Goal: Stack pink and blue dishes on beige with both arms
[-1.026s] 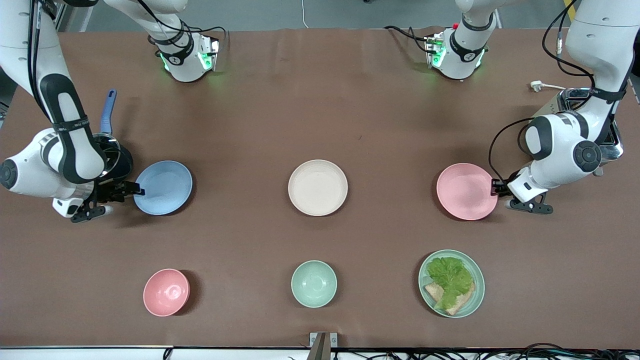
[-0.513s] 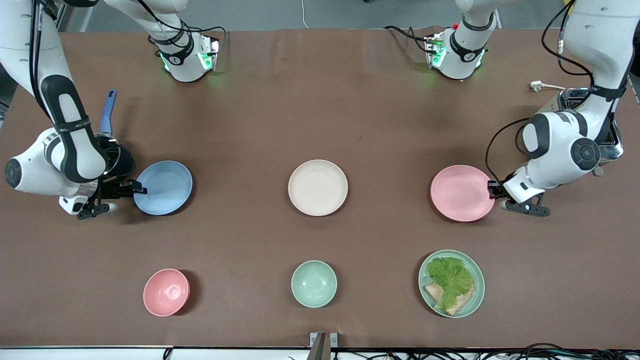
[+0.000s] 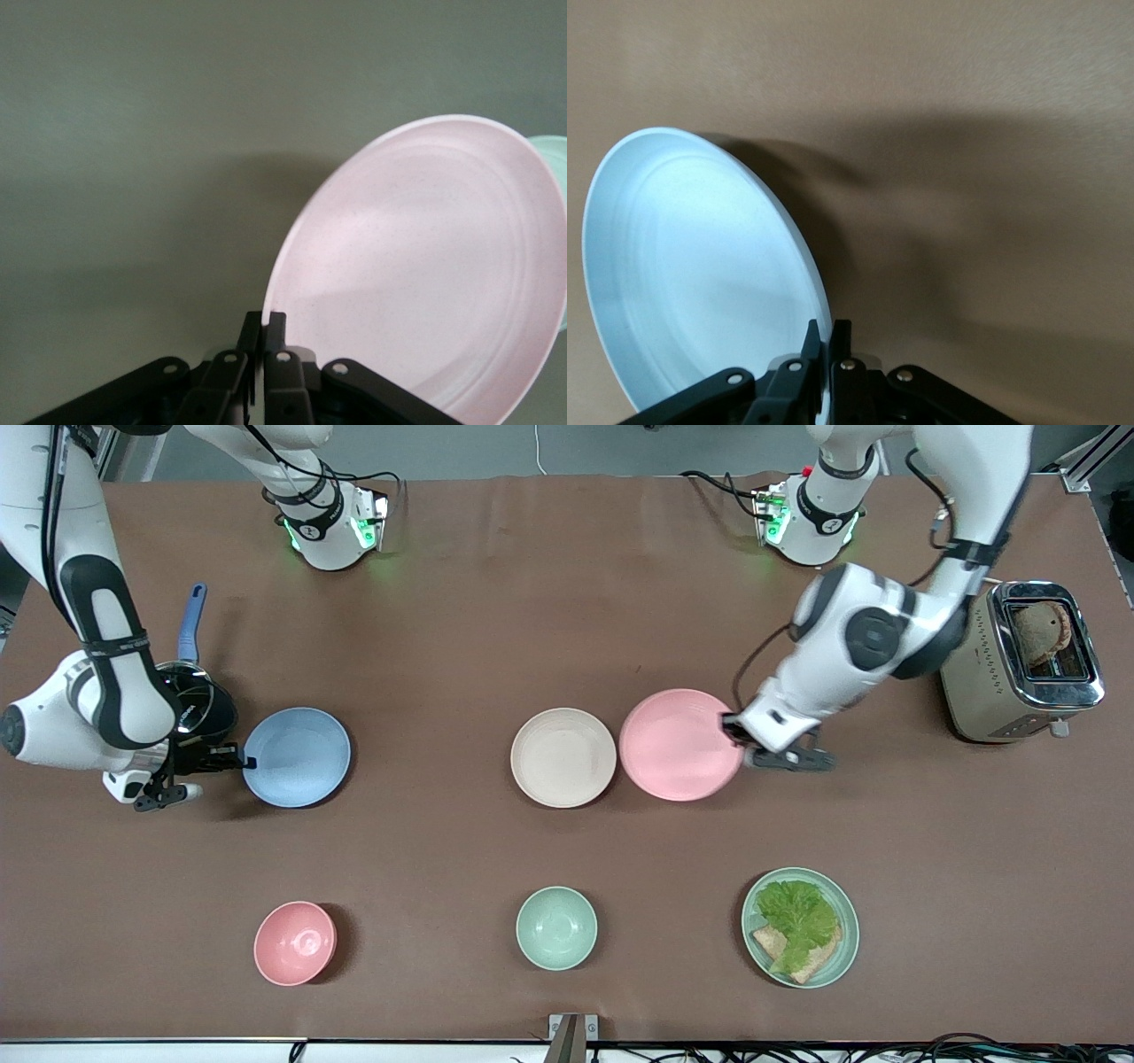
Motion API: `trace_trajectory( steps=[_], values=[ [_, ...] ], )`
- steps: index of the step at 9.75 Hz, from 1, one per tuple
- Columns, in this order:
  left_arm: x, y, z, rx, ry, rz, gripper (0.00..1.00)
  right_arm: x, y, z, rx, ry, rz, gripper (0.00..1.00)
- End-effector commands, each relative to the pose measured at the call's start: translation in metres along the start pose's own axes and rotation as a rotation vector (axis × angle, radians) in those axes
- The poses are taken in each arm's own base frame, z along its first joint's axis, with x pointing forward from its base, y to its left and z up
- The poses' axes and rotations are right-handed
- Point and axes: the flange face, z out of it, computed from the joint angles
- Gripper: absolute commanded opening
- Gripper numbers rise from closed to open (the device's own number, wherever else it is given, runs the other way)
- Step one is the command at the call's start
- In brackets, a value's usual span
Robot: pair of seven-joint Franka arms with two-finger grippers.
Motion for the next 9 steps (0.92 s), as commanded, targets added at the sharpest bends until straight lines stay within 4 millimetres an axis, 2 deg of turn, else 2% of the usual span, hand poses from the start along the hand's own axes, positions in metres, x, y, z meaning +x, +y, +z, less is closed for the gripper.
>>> trace_trajectory(
  steps=[1,2,3,4,5,7,9],
  values=[
    [-0.013,0.048,0.043,-0.003,-0.065,-0.055,0.00,0.014,-0.034,-0.093,0.034,-0.068,0.067,0.00],
    [-0.023,0.067,0.058,-0.005,-0.052,-0.061,0.00,0.022,-0.057,-0.128,0.014,-0.107,0.118,0.00],
    [-0.024,0.074,0.075,-0.014,-0.036,-0.088,0.00,0.027,-0.088,-0.156,0.015,-0.121,0.166,0.00],
    [-0.036,0.089,0.089,-0.009,-0.024,-0.084,0.00,0.033,-0.124,-0.170,0.005,-0.129,0.230,0.00],
    [-0.041,0.094,0.104,0.001,-0.021,-0.093,0.00,0.043,-0.174,-0.170,-0.011,-0.129,0.274,0.00],
    [-0.050,0.108,0.127,-0.025,0.001,-0.119,0.00,0.065,-0.270,-0.138,-0.023,-0.121,0.348,0.00],
    [-0.052,0.110,0.139,-0.038,0.017,-0.111,0.00,0.080,-0.330,-0.106,-0.019,-0.070,0.389,0.00]
  ],
)
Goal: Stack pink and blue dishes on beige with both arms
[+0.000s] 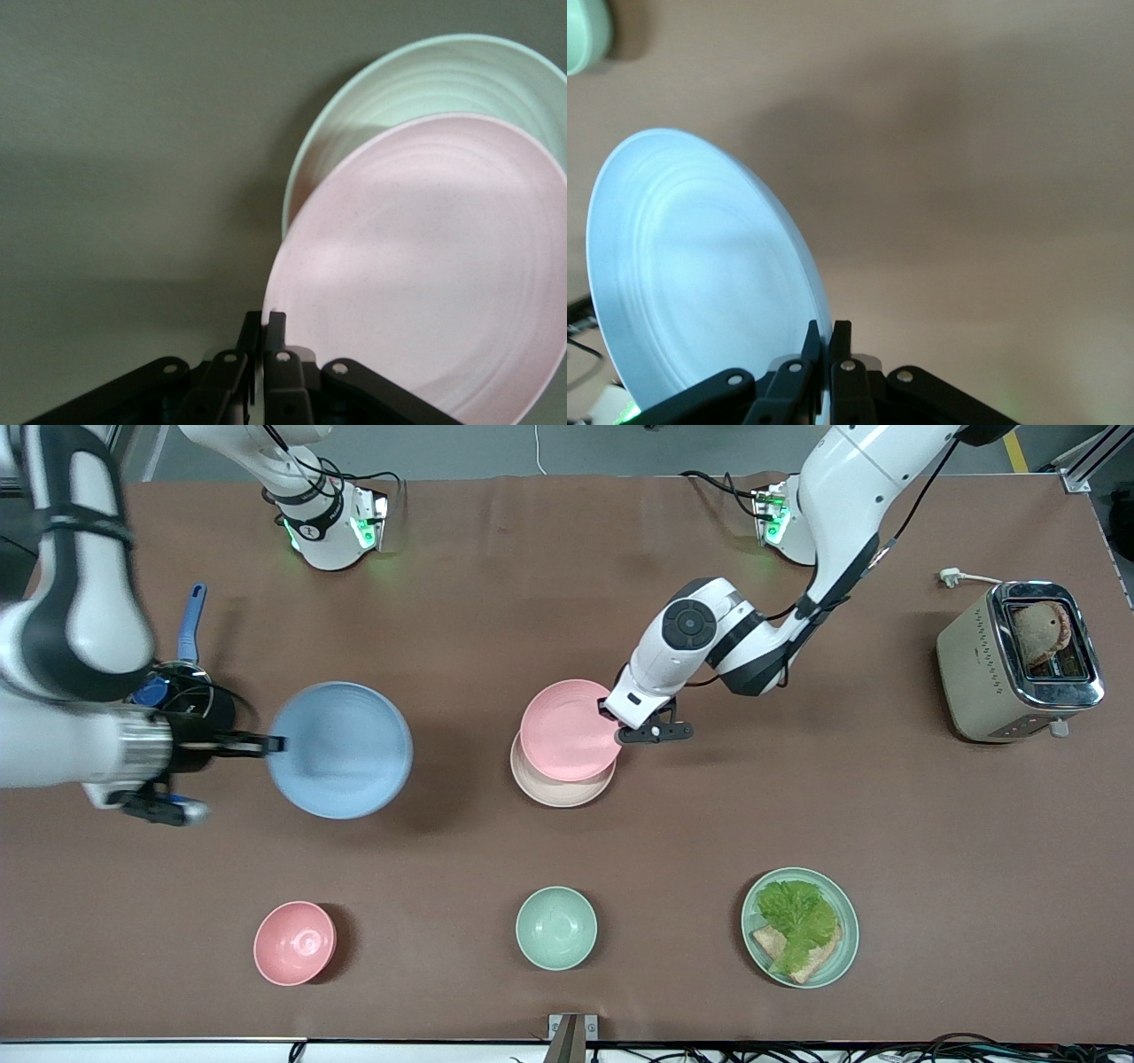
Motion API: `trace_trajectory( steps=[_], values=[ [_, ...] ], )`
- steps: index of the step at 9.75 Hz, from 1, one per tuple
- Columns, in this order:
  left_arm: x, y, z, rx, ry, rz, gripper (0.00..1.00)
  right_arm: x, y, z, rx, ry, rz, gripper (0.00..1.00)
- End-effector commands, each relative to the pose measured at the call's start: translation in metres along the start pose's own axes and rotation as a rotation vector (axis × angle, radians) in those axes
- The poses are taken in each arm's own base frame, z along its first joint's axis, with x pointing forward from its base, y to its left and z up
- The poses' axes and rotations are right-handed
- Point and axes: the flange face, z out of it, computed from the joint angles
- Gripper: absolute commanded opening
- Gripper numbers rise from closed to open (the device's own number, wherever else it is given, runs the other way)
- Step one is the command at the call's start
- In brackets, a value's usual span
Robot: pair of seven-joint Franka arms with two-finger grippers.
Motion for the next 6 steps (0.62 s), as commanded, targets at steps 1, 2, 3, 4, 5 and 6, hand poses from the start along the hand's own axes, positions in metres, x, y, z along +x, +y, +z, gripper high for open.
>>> trace_trajectory(
  steps=[1,2,3,4,5,6],
  values=[
    [0.006,-0.001,0.018,-0.002,0.006,0.001,0.00,-0.009,-0.040,0.035,0.010,0.033,0.052,0.00],
    [0.012,0.001,0.019,-0.009,0.009,-0.004,0.00,-0.015,-0.061,0.058,0.014,0.046,0.058,0.00],
    [0.022,0.001,0.016,-0.018,0.018,-0.014,0.00,-0.017,-0.072,0.078,0.021,0.073,0.081,0.00],
    [0.031,0.000,0.016,-0.022,0.025,-0.025,0.01,-0.019,-0.075,0.091,0.020,0.082,0.080,0.00],
    [0.036,-0.007,0.018,-0.014,0.029,-0.033,0.05,-0.020,-0.077,0.093,0.018,0.080,0.076,0.00],
    [0.042,-0.012,0.017,-0.011,0.034,-0.043,0.32,-0.022,-0.082,0.099,0.014,0.074,0.069,0.00]
  ],
)
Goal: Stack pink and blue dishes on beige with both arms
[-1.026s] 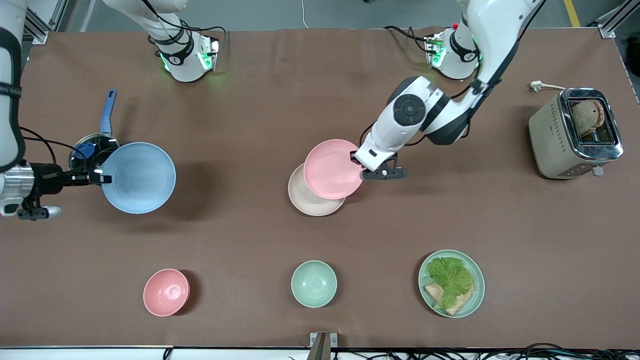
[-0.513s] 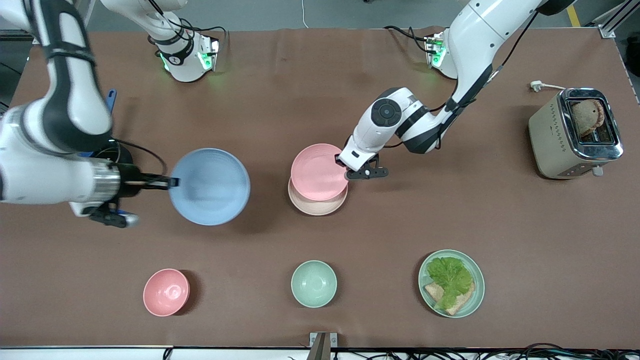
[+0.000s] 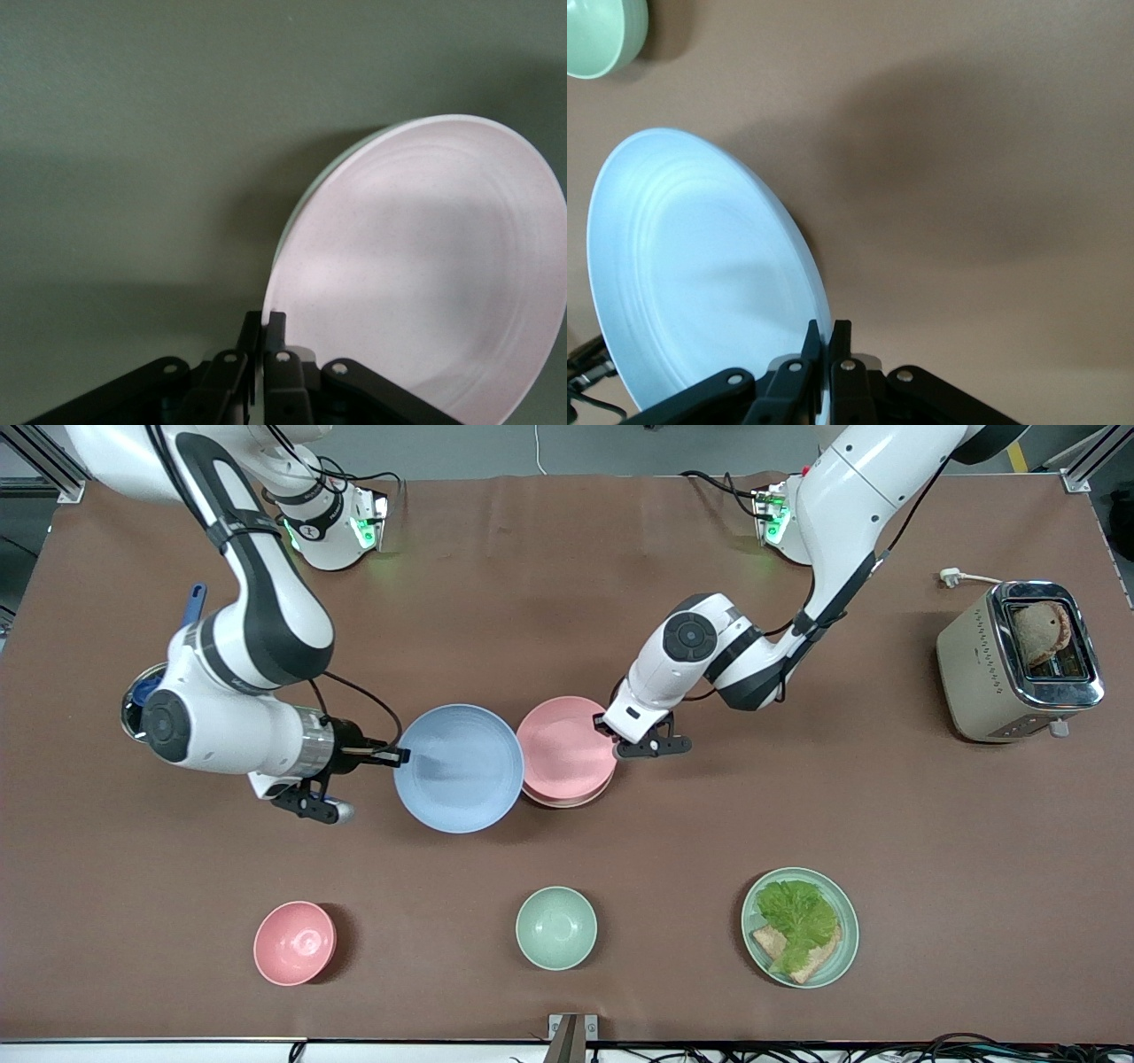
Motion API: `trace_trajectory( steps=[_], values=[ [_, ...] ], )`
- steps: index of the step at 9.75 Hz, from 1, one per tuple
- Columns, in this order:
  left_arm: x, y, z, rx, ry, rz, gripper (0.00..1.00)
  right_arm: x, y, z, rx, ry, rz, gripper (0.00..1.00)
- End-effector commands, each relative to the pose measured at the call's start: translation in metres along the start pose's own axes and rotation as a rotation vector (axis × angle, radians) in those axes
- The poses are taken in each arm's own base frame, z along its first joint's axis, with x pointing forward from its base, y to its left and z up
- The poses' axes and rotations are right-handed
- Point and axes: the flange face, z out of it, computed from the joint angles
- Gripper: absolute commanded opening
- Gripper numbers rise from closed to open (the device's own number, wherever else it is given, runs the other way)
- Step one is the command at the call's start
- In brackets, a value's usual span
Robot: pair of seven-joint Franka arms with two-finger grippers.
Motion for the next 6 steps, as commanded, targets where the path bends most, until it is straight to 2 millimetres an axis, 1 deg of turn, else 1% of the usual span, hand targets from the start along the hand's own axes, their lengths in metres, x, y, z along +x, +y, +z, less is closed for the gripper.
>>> trace_trajectory(
  steps=[1,2,3,4,5,6],
  values=[
    [0.013,-0.011,0.007,0.018,0.007,-0.013,0.48,-0.009,-0.007,0.004,-0.004,0.006,0.002,0.00],
    [0.023,-0.015,-0.018,0.042,0.034,-0.021,0.99,-0.009,-0.006,0.009,-0.009,-0.002,0.003,0.01],
    [0.035,-0.015,-0.053,0.088,0.060,-0.025,1.00,-0.012,-0.005,0.020,-0.017,-0.019,0.007,0.01],
    [0.048,-0.012,-0.094,0.148,0.073,-0.039,1.00,-0.018,-0.005,0.035,-0.026,-0.027,0.004,0.01],
    [0.068,-0.008,-0.152,0.209,0.092,-0.072,1.00,-0.030,-0.016,0.053,-0.024,-0.027,-0.017,0.02],
    [0.094,-0.019,-0.205,0.254,0.101,-0.122,1.00,-0.039,-0.029,0.072,-0.013,-0.015,-0.008,0.02]
  ],
)
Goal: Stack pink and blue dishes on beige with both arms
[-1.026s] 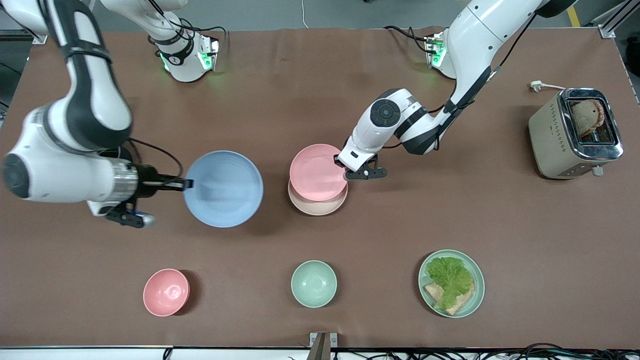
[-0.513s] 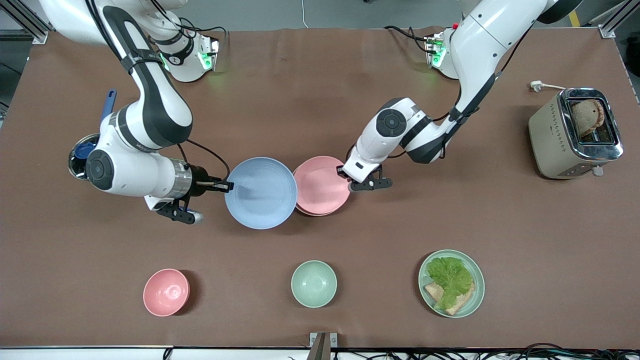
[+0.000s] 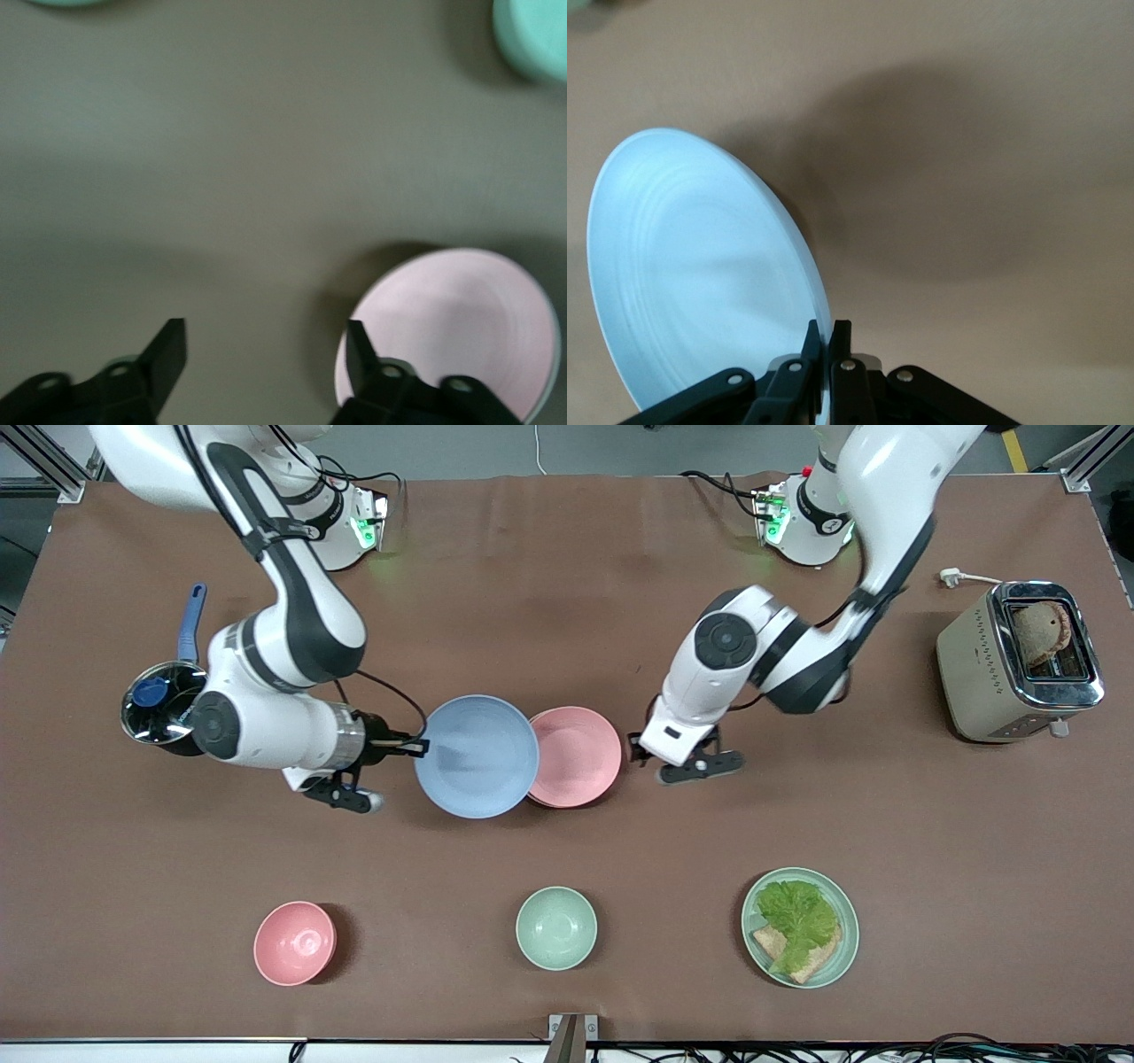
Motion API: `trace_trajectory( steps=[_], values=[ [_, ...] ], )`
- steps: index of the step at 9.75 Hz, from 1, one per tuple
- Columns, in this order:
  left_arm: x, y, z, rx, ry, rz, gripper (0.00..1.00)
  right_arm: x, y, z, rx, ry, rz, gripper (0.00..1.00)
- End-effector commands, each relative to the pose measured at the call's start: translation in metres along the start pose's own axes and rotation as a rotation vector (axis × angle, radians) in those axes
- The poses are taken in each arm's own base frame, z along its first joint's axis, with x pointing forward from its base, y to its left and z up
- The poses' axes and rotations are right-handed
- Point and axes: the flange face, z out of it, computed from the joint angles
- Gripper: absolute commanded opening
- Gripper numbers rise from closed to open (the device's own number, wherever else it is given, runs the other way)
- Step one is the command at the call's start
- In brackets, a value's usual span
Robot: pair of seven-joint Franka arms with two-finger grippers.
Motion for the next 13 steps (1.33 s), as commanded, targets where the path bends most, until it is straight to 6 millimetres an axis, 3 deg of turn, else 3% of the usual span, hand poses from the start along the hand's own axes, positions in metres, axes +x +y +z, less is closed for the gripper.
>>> trace_trajectory(
  steps=[1,2,3,5,7,8,11,13],
  values=[
    [0.060,-0.044,-0.092,0.083,0.019,-0.022,1.00,-0.029,-0.032,0.043,0.026,0.032,0.040,0.02],
    [0.088,-0.075,-0.135,0.082,0.045,0.041,1.00,-0.039,-0.040,0.065,0.038,0.058,0.040,0.02],
    [0.107,-0.112,-0.163,0.093,0.049,0.091,1.00,-0.047,-0.043,0.078,0.045,0.079,0.035,0.02],
    [0.114,-0.172,-0.214,0.128,0.073,0.171,1.00,-0.062,-0.054,0.095,0.047,0.089,0.048,0.02],
    [0.111,-0.218,-0.250,0.083,0.038,0.180,1.00,-0.060,-0.054,0.109,0.052,0.093,0.054,0.02],
    [0.102,-0.221,-0.267,0.082,0.043,0.189,1.00,-0.062,-0.054,0.117,0.046,0.088,0.052,0.02],
    [0.084,-0.270,-0.292,0.077,-0.052,0.221,1.00,-0.062,-0.044,0.132,0.046,0.116,0.057,0.08],
    [0.076,-0.305,-0.296,0.035,-0.080,0.240,1.00,-0.058,-0.041,0.132,0.046,0.116,0.059,0.31]
  ],
)
